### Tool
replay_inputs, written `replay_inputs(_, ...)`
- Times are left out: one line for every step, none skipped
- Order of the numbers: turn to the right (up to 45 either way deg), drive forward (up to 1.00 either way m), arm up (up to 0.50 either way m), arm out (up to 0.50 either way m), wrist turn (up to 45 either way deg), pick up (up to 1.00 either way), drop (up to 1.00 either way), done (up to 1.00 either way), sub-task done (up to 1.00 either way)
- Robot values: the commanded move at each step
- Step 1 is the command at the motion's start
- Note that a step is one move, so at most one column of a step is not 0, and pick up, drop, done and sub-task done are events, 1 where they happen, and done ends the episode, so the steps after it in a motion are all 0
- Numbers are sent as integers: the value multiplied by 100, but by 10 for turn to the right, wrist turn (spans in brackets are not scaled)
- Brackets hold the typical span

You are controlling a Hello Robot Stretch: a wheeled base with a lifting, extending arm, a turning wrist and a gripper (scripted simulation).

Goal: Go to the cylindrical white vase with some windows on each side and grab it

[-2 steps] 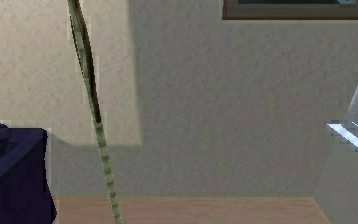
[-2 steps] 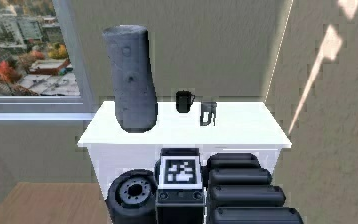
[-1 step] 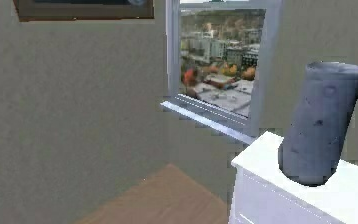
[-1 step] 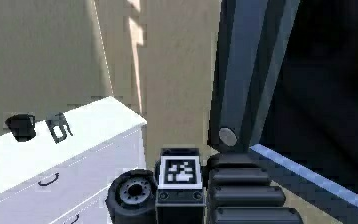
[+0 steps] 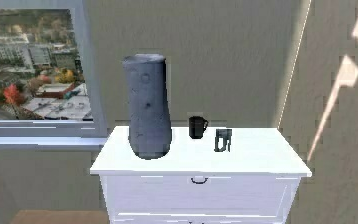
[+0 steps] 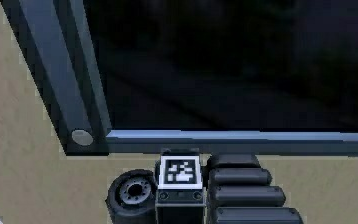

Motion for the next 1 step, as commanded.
replay_inputs(150,0,0,0,0,0,0,0,0)
